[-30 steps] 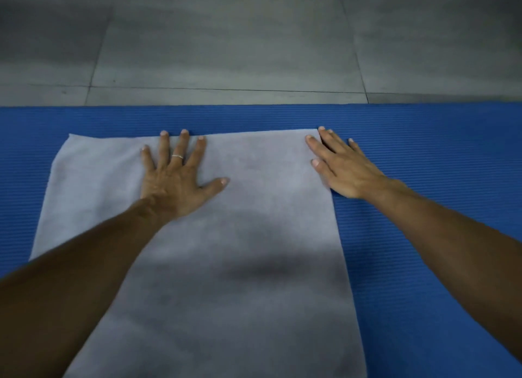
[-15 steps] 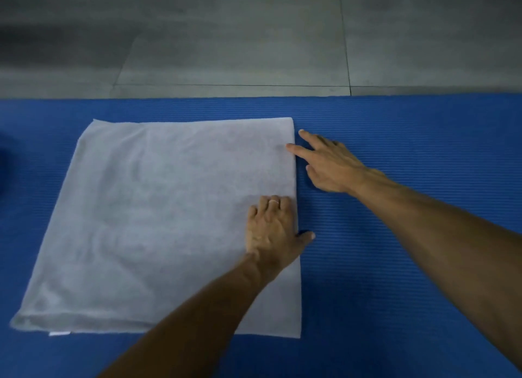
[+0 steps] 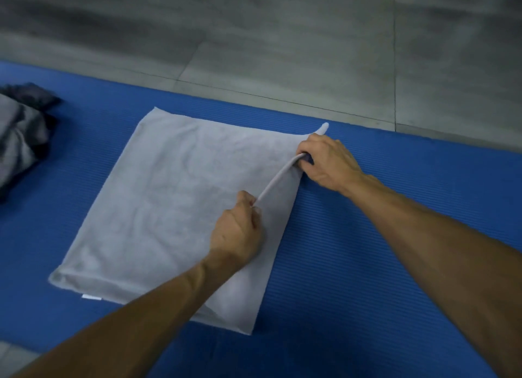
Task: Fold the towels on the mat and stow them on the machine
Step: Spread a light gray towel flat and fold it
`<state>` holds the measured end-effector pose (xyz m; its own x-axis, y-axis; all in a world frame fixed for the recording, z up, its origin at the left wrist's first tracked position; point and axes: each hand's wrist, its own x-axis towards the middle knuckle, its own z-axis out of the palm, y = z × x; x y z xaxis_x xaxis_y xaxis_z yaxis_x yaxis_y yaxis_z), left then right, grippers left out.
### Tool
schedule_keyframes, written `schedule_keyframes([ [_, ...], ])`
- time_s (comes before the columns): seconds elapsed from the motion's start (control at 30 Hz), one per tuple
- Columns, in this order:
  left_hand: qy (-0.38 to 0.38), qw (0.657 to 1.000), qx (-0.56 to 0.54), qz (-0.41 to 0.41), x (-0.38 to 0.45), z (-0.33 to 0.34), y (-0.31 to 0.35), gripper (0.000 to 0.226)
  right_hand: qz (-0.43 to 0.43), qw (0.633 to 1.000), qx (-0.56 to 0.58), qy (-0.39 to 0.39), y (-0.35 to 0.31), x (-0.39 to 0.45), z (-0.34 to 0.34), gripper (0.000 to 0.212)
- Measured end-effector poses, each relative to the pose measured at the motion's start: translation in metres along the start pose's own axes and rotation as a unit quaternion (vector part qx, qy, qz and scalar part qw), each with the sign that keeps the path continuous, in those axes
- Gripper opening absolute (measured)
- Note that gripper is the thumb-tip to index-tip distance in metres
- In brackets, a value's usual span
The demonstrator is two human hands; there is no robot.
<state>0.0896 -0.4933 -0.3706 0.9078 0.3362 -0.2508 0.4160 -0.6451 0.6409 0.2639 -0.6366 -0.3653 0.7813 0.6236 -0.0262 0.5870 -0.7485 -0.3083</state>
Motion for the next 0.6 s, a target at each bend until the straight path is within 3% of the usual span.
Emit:
schedule_keyframes([
  [0.1,0.044,0.998,0.028,0.027,-0.008,-0.026,-0.025,0.024,-0.008,1.0,0.008,0.022,-0.028,0.029,-0.001,0.015],
  [0.17,0.007,1.0,0.022,-0.007,-0.011,-0.048,-0.051,0.03,-0.025,0.999,0.007,0.02,-0.052,0.051,0.001,0.017],
  [0.23,-0.066,0.997,-0.005,-0.037,-0.015,-0.067,-0.079,0.022,-0.048,0.998,0.005,0.028,-0.077,0.072,0.004,0.018],
  [0.3,-0.077,0.994,-0.036,-0.065,-0.021,-0.085,-0.104,0.02,-0.069,0.997,0.0,0.038,-0.105,0.093,0.011,0.017],
  [0.47,0.074,0.992,-0.019,-0.1,-0.021,-0.137,-0.149,0.029,-0.101,0.993,0.002,0.062,-0.173,0.143,0.035,0.016],
  [0.6,0.136,0.982,-0.02,-0.13,-0.015,-0.167,-0.185,0.031,-0.104,0.991,0.009,0.077,-0.228,0.179,0.066,0.016],
])
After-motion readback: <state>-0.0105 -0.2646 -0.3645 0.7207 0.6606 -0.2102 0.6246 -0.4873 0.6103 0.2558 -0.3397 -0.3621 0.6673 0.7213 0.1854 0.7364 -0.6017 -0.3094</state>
